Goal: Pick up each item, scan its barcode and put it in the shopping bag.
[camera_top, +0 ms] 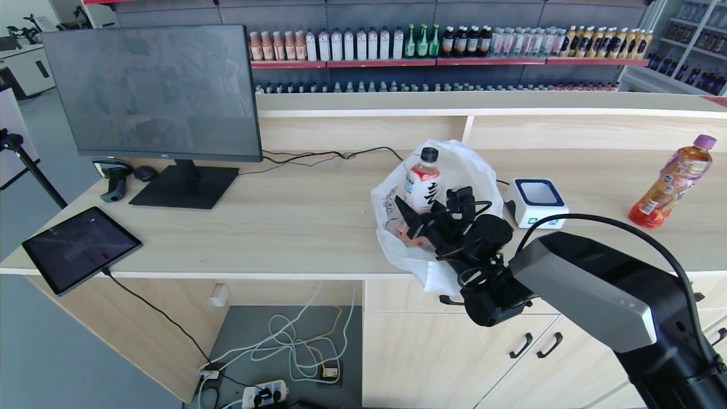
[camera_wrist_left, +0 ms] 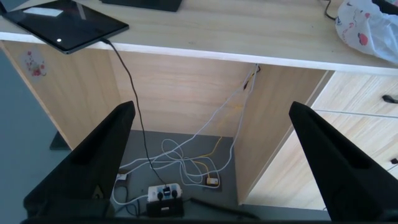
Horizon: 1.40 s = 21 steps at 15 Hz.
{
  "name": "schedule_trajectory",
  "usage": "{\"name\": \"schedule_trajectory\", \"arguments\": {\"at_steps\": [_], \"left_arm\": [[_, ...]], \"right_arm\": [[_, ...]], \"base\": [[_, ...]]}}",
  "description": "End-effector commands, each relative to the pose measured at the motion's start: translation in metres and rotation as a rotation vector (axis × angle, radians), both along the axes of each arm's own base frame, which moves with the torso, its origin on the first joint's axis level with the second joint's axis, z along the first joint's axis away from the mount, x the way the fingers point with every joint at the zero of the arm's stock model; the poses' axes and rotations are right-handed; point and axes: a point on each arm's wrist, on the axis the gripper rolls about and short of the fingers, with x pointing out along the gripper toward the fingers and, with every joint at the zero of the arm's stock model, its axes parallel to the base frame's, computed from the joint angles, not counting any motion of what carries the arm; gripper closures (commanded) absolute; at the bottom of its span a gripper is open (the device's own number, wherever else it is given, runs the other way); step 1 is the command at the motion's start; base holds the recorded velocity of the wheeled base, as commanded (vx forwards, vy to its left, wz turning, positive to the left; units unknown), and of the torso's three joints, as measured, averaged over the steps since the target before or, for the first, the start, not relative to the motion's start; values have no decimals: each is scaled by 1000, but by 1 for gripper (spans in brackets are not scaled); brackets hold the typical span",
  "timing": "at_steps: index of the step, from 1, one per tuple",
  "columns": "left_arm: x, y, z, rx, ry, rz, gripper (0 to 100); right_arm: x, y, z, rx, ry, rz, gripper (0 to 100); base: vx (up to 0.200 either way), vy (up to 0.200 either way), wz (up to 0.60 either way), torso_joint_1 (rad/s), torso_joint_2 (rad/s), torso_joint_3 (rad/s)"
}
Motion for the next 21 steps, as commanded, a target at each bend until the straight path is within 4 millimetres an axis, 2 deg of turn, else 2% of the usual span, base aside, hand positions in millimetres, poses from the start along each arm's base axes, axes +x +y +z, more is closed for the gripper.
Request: {"name": "schedule_trajectory", "arguments": {"at_steps": [1, 2, 8, 13, 18, 20, 21], "left_arm": [[0, 0, 0, 0, 0, 0, 0], [0, 0, 0, 0, 0, 0, 0], [0, 0, 0, 0, 0, 0, 0], [0, 0, 0, 1, 0, 0, 0], [0, 0, 0, 1, 1, 0, 0], [0, 0, 0, 1, 0, 0, 0], [0, 0, 0, 1, 0, 0, 0]], "right_arm": [[0, 2, -3, -2, 9, 3, 100], [0, 2, -3, -2, 7, 3, 0], [0, 2, 2, 6, -2, 7, 0], [-5, 1, 17, 15, -24, 5, 0], [-12, -2, 52, 43, -90, 2, 0], [-18, -5, 63, 43, -101, 0, 0], [-28, -9, 72, 32, -99, -4, 0]], "base": [[0, 0, 0, 0, 0, 0], [0, 0, 0, 0, 0, 0], [0, 0, 0, 0, 0, 0], [0, 0, 0, 0, 0, 0], [0, 0, 0, 0, 0, 0], [0, 0, 0, 0, 0, 0], [0, 0, 0, 0, 0, 0]]}}
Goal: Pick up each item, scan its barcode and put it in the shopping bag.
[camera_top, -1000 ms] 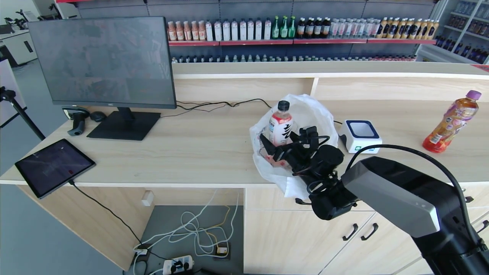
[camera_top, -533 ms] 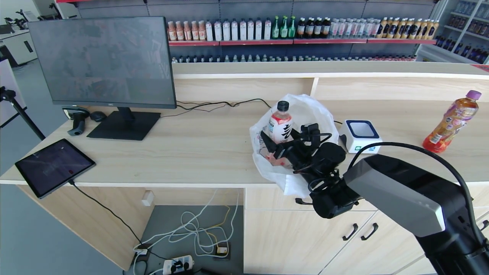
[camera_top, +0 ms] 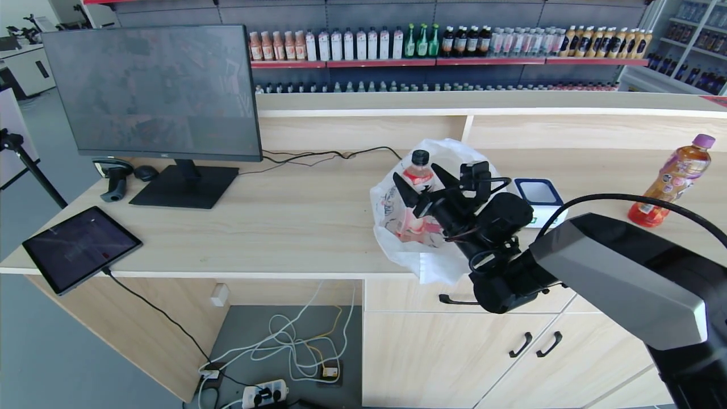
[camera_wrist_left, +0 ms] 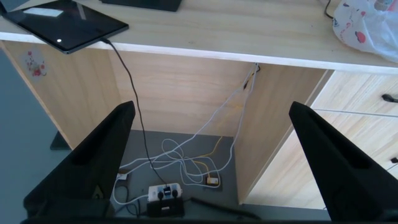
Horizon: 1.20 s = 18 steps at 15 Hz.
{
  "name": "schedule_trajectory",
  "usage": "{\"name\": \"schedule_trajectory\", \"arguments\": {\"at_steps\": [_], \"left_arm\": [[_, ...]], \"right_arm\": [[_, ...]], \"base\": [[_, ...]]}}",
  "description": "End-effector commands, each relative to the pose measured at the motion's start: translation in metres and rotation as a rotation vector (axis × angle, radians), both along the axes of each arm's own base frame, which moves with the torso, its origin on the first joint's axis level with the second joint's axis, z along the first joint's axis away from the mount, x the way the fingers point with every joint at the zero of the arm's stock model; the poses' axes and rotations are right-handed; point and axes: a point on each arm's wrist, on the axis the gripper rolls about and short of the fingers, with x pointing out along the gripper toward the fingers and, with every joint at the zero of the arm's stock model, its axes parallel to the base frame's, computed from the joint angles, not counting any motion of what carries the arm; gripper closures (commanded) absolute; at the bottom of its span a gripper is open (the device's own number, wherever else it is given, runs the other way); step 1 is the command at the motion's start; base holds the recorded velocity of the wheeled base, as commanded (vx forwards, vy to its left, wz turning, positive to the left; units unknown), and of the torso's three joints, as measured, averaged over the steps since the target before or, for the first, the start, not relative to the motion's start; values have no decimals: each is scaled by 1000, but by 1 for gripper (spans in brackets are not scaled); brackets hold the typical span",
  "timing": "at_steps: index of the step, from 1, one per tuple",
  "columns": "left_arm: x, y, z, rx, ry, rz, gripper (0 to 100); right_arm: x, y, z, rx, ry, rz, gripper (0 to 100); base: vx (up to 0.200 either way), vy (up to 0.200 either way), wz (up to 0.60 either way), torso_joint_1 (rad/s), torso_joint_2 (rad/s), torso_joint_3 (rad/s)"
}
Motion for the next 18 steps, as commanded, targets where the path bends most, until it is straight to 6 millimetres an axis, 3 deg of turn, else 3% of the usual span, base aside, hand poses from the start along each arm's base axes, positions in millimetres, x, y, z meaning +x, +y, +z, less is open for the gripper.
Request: {"name": "schedule_trajectory", "arguments": {"at_steps": [1, 5, 8, 12, 18], "left_arm": [[0, 0, 0, -1, -1, 0, 0], [0, 0, 0, 1, 1, 0, 0], [0, 0, 0, 1, 1, 0, 0], [0, 0, 0, 1, 1, 0, 0], [0, 0, 0, -1, 1, 0, 0]], "right_arm": [[-22, -9, 26, -9, -13, -6, 0], [-72, -32, 50, -61, 26, -27, 0], [-113, -61, 51, -167, 62, -101, 0], [-154, -79, 62, -189, 65, -116, 0], [-155, -83, 65, -182, 62, -127, 0]], "base": [[0, 0, 0, 0, 0, 0], [0, 0, 0, 0, 0, 0], [0, 0, 0, 0, 0, 0], [0, 0, 0, 0, 0, 0], [0, 0, 0, 0, 0, 0]]}}
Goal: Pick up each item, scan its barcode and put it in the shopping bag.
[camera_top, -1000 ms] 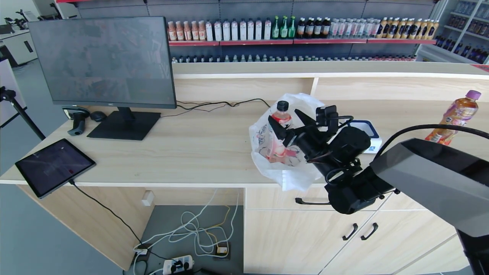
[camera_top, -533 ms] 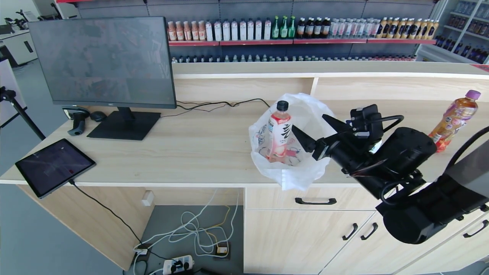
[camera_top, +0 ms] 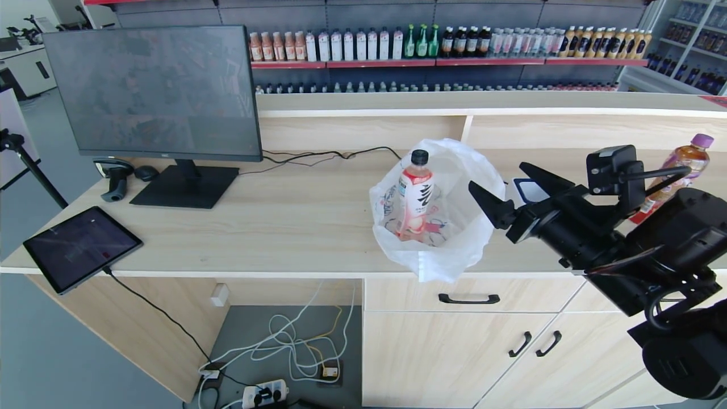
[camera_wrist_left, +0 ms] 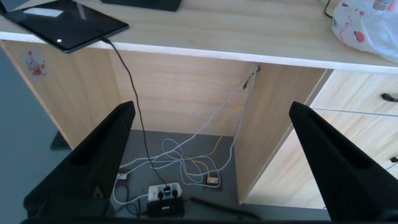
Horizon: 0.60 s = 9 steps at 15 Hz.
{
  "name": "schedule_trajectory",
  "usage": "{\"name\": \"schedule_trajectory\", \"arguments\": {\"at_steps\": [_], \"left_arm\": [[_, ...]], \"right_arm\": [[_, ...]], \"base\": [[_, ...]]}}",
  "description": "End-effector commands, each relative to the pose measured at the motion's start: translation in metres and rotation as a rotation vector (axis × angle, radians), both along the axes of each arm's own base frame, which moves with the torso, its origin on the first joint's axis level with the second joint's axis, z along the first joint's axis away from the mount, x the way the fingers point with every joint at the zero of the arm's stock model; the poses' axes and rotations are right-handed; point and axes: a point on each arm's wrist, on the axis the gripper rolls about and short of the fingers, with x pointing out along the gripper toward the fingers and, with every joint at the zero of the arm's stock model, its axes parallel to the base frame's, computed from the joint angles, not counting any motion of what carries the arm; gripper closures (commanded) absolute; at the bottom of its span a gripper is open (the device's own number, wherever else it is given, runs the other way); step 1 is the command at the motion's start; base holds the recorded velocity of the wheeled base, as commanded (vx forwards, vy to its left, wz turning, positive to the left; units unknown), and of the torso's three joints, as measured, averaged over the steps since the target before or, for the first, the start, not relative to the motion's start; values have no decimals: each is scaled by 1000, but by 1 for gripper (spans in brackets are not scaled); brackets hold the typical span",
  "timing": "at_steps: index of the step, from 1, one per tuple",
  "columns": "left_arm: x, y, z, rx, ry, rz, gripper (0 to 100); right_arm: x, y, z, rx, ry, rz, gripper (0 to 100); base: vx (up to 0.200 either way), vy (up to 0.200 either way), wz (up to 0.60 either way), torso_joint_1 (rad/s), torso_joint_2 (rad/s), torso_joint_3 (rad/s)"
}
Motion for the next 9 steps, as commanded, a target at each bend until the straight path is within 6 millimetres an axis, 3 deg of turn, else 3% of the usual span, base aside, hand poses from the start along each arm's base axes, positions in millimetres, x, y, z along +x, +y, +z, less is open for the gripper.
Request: {"name": "schedule_trajectory", "arguments": {"at_steps": [1, 9], "left_arm": [[0, 0, 0, -3, 0, 0, 0], [0, 0, 0, -2, 0, 0, 0]], "right_arm": [[-1, -3, 2, 2, -7, -8, 0], [5, -9, 1, 3, -5, -33, 0]], "base": [[0, -200, 0, 2, 2, 2], [0, -200, 0, 2, 2, 4]]}}
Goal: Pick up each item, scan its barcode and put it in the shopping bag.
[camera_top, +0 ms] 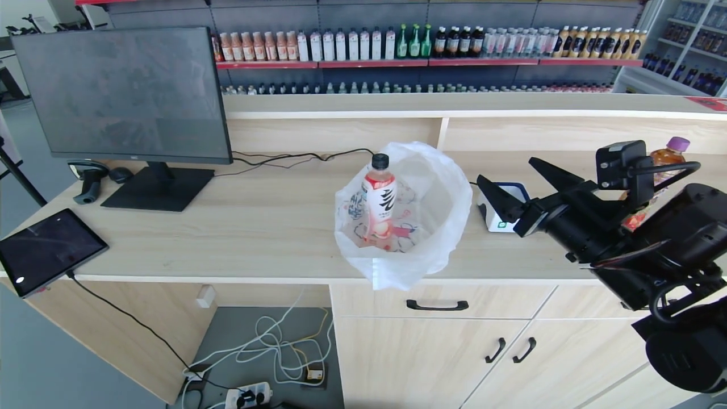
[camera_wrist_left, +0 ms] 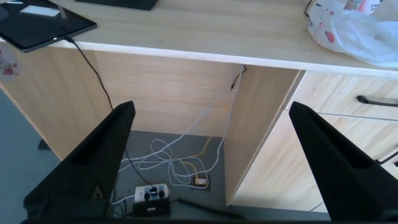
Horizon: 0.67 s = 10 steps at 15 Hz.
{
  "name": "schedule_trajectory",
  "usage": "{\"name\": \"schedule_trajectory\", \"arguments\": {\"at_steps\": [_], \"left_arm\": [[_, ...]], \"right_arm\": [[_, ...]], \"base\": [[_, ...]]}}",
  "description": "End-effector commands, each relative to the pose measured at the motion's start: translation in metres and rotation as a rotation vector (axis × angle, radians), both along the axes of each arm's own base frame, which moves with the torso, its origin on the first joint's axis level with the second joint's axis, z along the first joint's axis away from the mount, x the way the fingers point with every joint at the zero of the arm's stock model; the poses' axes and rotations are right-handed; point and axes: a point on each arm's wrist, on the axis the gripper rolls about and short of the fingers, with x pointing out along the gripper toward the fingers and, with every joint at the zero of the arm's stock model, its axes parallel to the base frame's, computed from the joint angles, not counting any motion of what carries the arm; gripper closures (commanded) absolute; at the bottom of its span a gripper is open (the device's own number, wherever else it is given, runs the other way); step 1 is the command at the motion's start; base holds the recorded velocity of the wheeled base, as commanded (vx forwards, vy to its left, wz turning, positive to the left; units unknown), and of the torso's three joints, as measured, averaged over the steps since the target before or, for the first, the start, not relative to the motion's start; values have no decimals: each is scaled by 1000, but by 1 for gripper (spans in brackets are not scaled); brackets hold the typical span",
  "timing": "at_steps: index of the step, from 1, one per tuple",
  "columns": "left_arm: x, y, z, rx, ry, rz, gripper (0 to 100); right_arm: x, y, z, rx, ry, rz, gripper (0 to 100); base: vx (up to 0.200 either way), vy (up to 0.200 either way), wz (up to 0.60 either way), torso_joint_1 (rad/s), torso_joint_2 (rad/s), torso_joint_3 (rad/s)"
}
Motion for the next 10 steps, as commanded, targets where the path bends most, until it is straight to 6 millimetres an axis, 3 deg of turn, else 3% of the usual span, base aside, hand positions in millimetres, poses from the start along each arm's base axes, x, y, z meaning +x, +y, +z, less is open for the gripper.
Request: {"name": "schedule_trajectory", "arguments": {"at_steps": [1, 10], "left_arm": [[0, 0, 0, 0, 0, 0, 0], [0, 0, 0, 0, 0, 0, 0]], "right_arm": [[1, -1, -2, -3, 6, -5, 0], [6, -26, -8, -10, 31, -91, 0]], "base": [[0, -200, 0, 7, 2, -2], [0, -200, 0, 1, 3, 2]]}}
